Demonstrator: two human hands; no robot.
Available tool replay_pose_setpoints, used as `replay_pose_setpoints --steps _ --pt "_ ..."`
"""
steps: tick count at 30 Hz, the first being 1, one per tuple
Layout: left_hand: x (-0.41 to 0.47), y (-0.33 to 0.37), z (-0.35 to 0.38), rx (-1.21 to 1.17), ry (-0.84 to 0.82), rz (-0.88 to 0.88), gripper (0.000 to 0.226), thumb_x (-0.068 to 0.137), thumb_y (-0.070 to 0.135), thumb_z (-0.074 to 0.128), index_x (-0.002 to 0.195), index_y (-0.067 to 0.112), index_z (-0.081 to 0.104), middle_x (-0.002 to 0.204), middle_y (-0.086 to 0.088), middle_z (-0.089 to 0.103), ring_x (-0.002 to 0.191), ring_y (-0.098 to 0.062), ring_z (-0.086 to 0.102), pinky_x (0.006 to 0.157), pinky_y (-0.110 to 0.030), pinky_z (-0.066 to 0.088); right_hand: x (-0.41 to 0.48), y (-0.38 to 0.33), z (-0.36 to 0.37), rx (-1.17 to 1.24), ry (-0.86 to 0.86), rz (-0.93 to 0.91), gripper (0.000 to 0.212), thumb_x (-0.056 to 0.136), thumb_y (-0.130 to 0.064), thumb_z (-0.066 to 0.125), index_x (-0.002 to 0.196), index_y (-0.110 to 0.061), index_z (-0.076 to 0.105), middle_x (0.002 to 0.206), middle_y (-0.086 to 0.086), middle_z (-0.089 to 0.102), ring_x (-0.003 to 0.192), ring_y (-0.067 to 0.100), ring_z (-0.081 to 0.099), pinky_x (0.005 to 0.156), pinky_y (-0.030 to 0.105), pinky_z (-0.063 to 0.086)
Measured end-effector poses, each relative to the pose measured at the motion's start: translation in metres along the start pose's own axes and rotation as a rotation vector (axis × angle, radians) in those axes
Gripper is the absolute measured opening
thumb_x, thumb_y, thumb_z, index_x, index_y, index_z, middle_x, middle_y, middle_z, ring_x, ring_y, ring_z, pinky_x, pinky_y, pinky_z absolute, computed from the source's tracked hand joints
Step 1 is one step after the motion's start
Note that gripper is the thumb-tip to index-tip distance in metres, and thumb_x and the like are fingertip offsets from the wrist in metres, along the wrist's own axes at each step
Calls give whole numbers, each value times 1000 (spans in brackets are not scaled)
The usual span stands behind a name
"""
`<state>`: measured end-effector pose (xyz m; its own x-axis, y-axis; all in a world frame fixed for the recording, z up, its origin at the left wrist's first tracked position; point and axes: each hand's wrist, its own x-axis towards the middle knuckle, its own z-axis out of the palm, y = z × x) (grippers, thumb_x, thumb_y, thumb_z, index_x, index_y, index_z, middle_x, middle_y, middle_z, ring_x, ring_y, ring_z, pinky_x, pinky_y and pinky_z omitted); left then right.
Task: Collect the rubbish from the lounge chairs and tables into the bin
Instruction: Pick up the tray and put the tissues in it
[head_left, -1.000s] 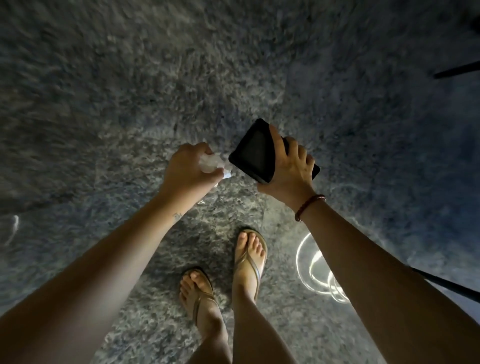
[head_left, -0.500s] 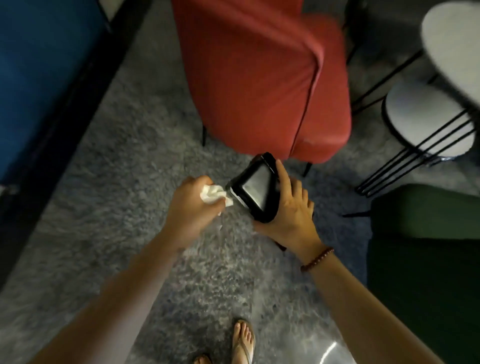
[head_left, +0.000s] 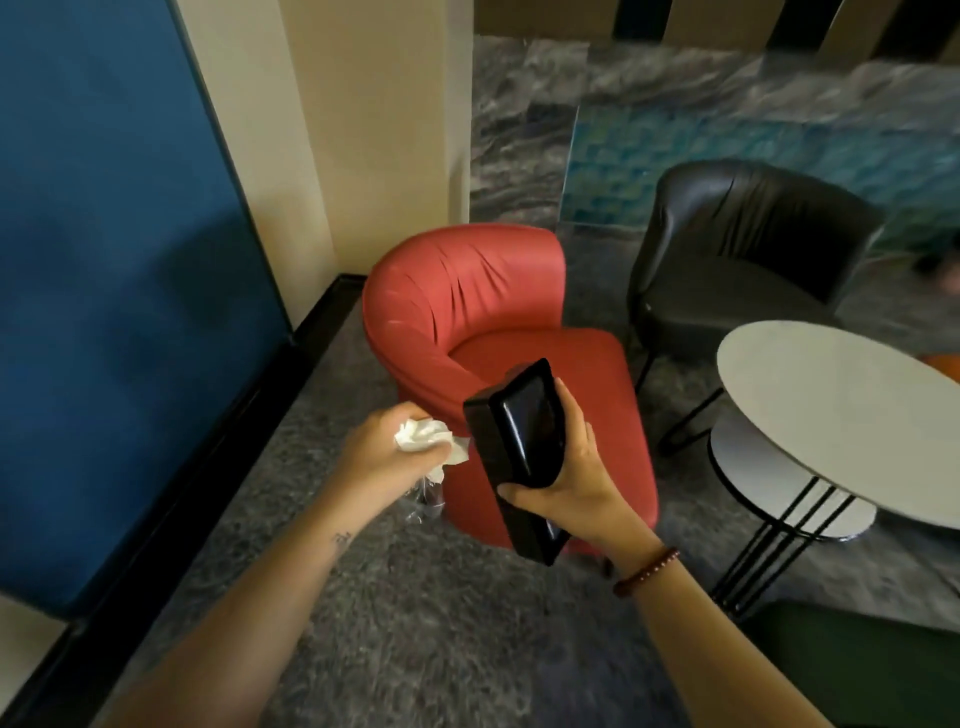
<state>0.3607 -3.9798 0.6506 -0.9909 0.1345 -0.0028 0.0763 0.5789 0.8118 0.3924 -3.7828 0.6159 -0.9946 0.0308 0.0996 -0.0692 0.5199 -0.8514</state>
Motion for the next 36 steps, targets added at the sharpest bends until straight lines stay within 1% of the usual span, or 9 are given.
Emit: replay_pose_setpoints --steps 4,9,13,16,18,22,26,31,36 --pt "36 20 -28 0 -19 53 11 70 23 71 79 20 64 78 3 67 76 -12 62 63 -25 44 40 -33 -5 236 -164 4 110 64 -7 80 141 -34 7 144 1 28 133 19 31 109 47 32" --pt "87 27 -68 -27 -43 134 35 72 16 69 106 23 63 99 3 66 92 -14 61 74 -26 47 88 -63 -2 70 -123 -79 112 61 -15 82 138 -41 5 139 -1 27 132 17 27 110 41 29" --pt "122 28 -102 146 -120 423 88 70 7 67 139 45 27 114 4 48 103 -12 47 84 -29 43 114 -78 0 -20 -156 -82 110 62 -16 82 130 -52 4 135 -4 27 128 12 27 106 31 30" --pt "138 32 -109 334 -201 636 101 69 4 68 129 61 9 108 7 42 104 -10 44 84 -29 45 126 -82 -2 -64 -215 -67 110 63 -18 81 131 -54 3 139 -5 26 129 11 27 106 30 30" --pt "146 34 -107 449 -202 732 96 72 5 67 131 59 15 115 6 42 112 -12 43 85 -32 47 131 -83 -4 -71 -245 -54 110 63 -17 81 130 -55 2 140 -8 25 130 10 28 105 27 30" --pt "155 35 -97 459 -142 865 59 72 11 72 123 37 56 115 1 52 107 -16 51 73 -30 48 135 -79 -16 -85 -295 -16 112 64 -13 81 138 -46 5 144 -6 24 131 12 29 108 33 33" --pt "163 38 -89 418 -93 814 38 73 10 69 107 27 66 106 2 56 100 -17 53 69 -32 47 135 -76 -21 -99 -295 -16 106 68 -17 80 135 -48 4 149 -7 17 135 6 18 107 24 26" --pt "173 45 -82 457 26 685 33 72 5 65 102 20 66 97 -4 55 93 -25 53 68 -40 47 130 -82 -14 -426 0 -207 106 58 -53 77 142 -34 14 148 -3 29 136 17 26 109 37 22" --pt "185 60 -68 486 76 575 21 74 16 62 94 23 66 87 0 50 84 -25 55 59 -29 35 132 -78 2 -755 331 -395 80 65 -33 73 135 -12 40 98 3 66 87 23 64 73 33 44"
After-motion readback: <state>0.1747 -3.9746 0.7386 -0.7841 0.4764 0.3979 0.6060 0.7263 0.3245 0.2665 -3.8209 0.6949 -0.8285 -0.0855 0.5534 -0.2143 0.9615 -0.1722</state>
